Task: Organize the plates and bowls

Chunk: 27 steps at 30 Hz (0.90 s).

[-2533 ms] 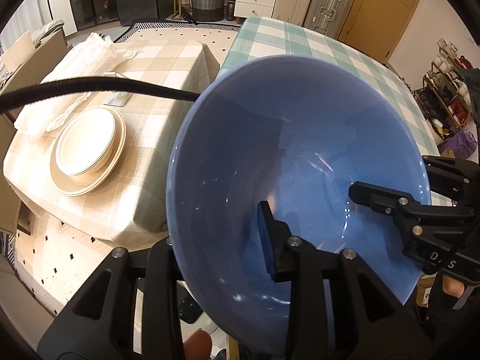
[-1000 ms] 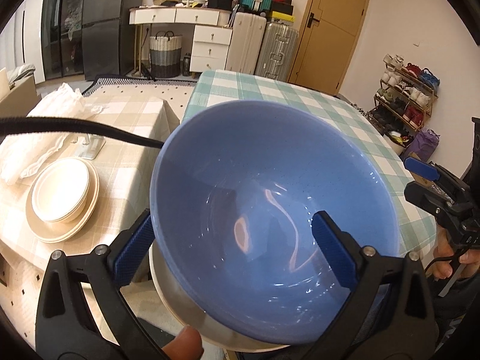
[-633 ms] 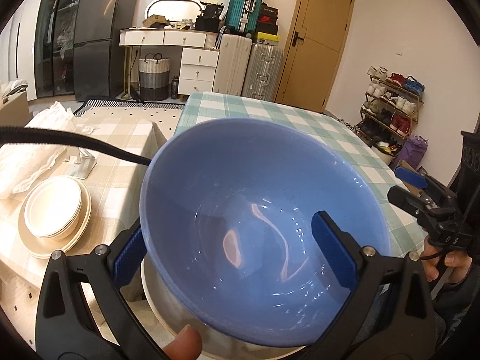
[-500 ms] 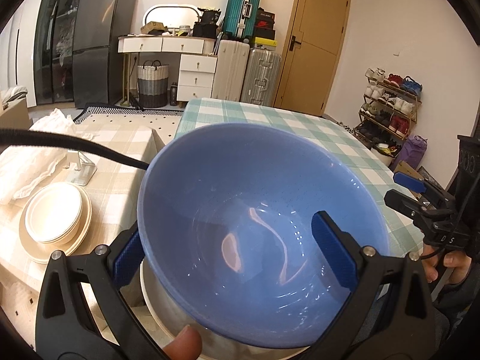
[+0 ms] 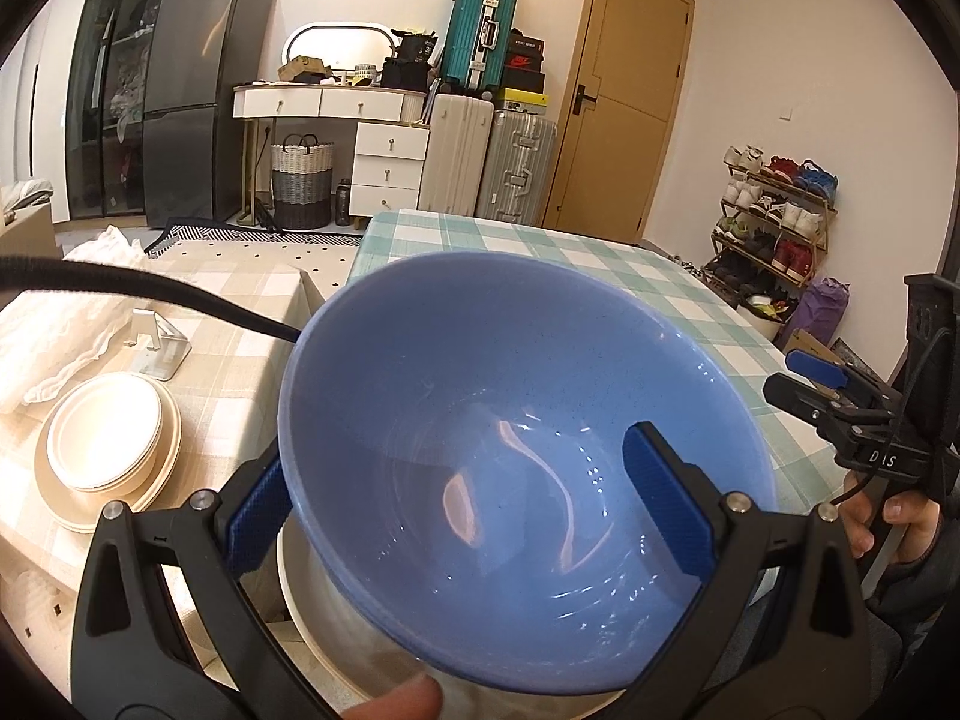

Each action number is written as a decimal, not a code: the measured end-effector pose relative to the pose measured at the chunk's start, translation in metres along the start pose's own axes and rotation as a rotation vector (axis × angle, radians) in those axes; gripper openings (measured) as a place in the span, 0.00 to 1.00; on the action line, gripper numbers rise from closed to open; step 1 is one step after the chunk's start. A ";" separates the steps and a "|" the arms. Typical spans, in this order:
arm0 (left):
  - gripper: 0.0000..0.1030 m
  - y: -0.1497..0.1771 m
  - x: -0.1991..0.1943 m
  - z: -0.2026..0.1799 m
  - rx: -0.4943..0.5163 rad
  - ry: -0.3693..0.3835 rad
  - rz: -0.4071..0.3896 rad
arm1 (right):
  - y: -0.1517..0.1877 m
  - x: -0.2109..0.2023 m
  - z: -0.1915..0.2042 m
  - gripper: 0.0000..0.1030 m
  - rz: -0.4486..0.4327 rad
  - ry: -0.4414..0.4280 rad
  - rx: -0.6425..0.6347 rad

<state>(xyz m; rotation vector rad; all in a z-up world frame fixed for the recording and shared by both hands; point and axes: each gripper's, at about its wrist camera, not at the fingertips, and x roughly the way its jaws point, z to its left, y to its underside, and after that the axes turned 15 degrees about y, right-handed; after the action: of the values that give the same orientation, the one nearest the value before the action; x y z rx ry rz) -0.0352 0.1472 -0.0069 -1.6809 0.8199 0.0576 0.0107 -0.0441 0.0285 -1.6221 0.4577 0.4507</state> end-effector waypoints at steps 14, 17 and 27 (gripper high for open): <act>0.98 0.004 -0.005 -0.002 0.008 0.004 -0.003 | 0.001 -0.005 -0.002 0.91 -0.009 0.009 -0.005; 0.98 0.003 -0.004 -0.002 0.008 0.003 -0.002 | 0.001 -0.005 -0.003 0.91 -0.011 0.011 -0.006; 0.98 0.003 -0.004 -0.003 0.010 0.003 -0.002 | 0.000 -0.006 -0.002 0.91 -0.021 0.014 -0.010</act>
<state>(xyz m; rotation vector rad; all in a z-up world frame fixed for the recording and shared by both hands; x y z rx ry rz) -0.0408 0.1467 -0.0069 -1.6728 0.8194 0.0499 0.0059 -0.0461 0.0318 -1.6391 0.4495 0.4266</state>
